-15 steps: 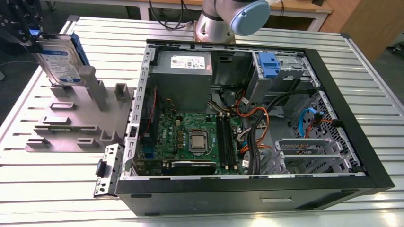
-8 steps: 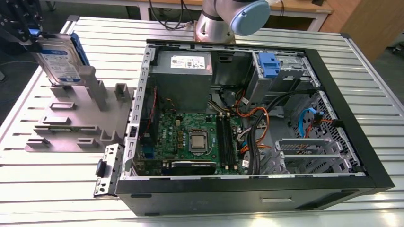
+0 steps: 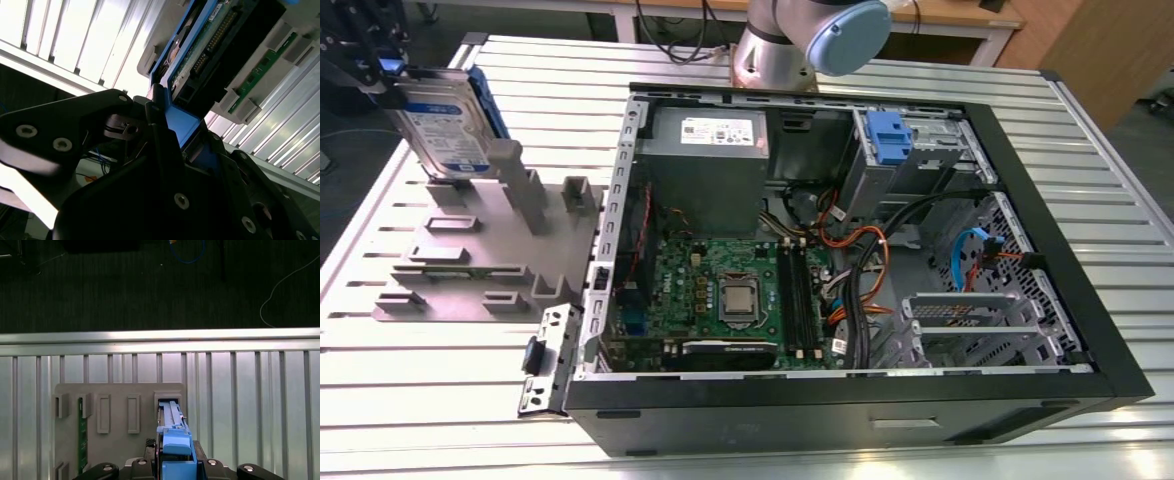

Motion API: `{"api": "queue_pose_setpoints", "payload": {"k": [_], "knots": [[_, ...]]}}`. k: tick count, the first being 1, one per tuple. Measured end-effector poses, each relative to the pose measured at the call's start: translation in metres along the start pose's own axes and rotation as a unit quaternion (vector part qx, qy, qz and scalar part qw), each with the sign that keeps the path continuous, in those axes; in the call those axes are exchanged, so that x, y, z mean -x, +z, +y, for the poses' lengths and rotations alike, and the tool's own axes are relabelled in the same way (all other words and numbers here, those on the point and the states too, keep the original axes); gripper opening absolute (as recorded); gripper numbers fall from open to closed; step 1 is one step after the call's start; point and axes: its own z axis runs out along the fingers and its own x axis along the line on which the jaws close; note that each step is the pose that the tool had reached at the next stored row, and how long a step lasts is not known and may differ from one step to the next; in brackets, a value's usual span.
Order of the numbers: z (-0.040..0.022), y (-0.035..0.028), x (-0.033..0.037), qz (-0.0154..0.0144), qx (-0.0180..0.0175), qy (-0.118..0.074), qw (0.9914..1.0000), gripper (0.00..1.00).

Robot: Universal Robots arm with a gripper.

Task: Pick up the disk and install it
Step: 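Pick up the disk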

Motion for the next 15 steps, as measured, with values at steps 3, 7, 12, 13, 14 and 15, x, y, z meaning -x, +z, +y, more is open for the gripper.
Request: {"api": "queue_pose_setpoints", "payload": {"k": [3, 7, 12, 13, 14, 15], "knots": [[0.0000, -0.0011, 0.0000, 0.0000, -0.0001, 0.000, 1.00000, 0.36], [0.0000, -0.0017, 0.0000, 0.0000, 0.0000, 0.000, 1.00000, 0.36], [0.0000, -0.0025, 0.0000, 0.0000, -0.0001, 0.000, 1.00000, 0.36], [0.0000, -0.0027, 0.0000, 0.0000, 0.0000, 0.000, 1.00000, 0.36], [0.0000, -0.0031, 0.0000, 0.0000, 0.0000, 0.000, 1.00000, 0.36], [0.0000, -0.0035, 0.0000, 0.0001, 0.0001, 0.000, 1.00000, 0.36]]}}
